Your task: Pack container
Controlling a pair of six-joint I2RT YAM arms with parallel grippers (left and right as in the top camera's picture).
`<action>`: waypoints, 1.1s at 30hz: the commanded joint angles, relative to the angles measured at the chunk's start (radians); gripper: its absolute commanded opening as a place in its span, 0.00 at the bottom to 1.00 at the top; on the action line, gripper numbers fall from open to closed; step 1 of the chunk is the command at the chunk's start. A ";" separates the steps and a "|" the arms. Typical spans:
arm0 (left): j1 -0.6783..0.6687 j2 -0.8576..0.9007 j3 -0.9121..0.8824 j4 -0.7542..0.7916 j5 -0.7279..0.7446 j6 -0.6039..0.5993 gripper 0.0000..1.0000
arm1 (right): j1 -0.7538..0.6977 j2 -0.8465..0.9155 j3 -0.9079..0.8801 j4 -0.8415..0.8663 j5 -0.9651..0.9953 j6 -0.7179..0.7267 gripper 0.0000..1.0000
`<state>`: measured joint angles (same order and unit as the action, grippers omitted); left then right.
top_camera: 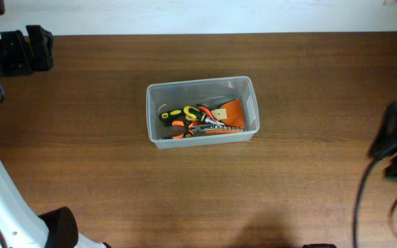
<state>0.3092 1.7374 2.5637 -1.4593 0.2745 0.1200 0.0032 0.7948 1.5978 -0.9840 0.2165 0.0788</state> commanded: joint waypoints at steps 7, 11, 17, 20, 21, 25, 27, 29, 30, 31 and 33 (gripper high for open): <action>0.002 0.001 -0.002 0.000 0.010 0.009 0.99 | 0.001 -0.326 -0.591 0.055 0.019 0.008 0.99; 0.002 0.001 -0.002 0.000 0.010 0.009 0.99 | 0.001 -0.450 -0.809 0.195 -0.005 0.008 0.99; 0.002 0.001 -0.002 0.000 0.010 0.009 0.99 | 0.001 -0.619 -1.103 0.368 -0.005 0.007 0.99; 0.002 0.001 -0.002 0.000 0.010 0.009 0.99 | 0.001 -0.686 -1.225 0.457 -0.005 0.007 0.99; 0.002 0.001 -0.002 0.000 0.010 0.009 0.99 | 0.001 -0.703 -1.258 0.476 -0.005 0.007 0.99; 0.002 0.001 -0.002 0.000 0.010 0.009 0.99 | 0.001 -0.757 -1.371 0.532 -0.006 0.008 0.99; 0.002 0.001 -0.002 0.000 0.010 0.009 0.99 | 0.001 -0.772 -1.414 0.562 -0.006 0.008 0.99; 0.002 0.001 -0.002 0.000 0.010 0.009 0.99 | 0.001 -0.780 -1.442 0.579 -0.006 0.008 0.99; 0.002 0.001 -0.002 0.000 0.010 0.009 0.99 | 0.001 -0.782 -1.453 0.591 -0.006 0.008 0.99; 0.002 0.001 -0.002 0.000 0.010 0.009 0.99 | 0.001 -0.785 -1.464 0.602 -0.006 0.008 0.99; 0.002 0.001 -0.002 0.000 0.010 0.009 0.99 | 0.001 -0.789 -1.474 0.604 -0.006 0.007 0.99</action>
